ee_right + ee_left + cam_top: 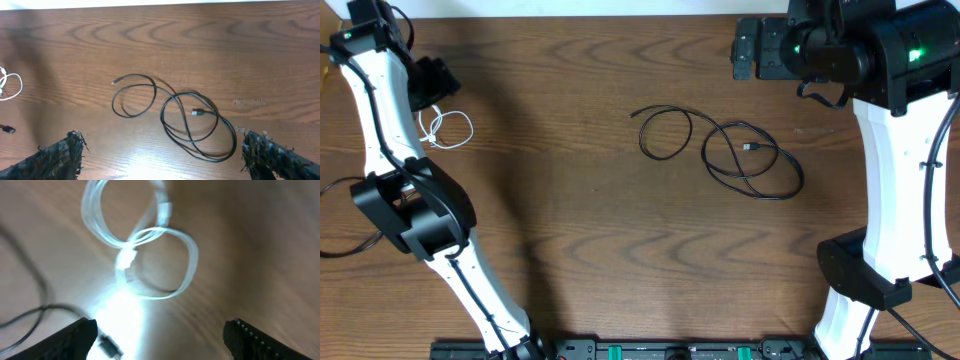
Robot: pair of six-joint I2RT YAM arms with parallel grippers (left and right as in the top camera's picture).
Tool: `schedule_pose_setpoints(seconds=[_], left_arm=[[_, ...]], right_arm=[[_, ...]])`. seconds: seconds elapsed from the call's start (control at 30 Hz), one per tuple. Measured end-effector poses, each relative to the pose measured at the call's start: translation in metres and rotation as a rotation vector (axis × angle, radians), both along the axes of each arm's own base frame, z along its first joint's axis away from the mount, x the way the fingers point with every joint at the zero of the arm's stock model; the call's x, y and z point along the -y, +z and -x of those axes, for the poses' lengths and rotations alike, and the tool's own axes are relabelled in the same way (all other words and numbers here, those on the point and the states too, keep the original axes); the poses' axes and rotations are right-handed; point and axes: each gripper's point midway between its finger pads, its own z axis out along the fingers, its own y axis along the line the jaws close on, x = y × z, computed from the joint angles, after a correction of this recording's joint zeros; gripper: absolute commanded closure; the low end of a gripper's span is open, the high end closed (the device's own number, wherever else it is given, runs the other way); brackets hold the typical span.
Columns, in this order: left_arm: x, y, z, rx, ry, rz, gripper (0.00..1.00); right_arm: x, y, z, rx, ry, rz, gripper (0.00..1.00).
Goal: Untangle cables
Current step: 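Lay the white cable down in the top-left corner with the left gripper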
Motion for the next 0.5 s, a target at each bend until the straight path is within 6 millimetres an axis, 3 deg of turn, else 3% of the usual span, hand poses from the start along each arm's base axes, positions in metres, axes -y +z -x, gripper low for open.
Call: schedule_pose_setpoints(seconds=[0.17, 0.2, 0.33, 0.5], left_arm=[[-0.023, -0.012, 0.014, -0.049, 0.121, -0.05, 0.14], [-0.031, -0.028, 0.019, -0.074, 0.154, -0.056, 0.15], [-0.042, -0.061, 0.013, -0.076, 0.178, -0.064, 0.5], [-0.049, -0.093, 0.005, -0.076, 0.168, -0.073, 0.72]], right_arm=[[0.0, 0.0, 0.0, 0.0, 0.0, 0.0, 0.01], [0.0, 0.0, 0.0, 0.0, 0.0, 0.0, 0.01], [0.0, 0.0, 0.0, 0.0, 0.0, 0.0, 0.01], [0.0, 0.0, 0.0, 0.0, 0.0, 0.0, 0.01]])
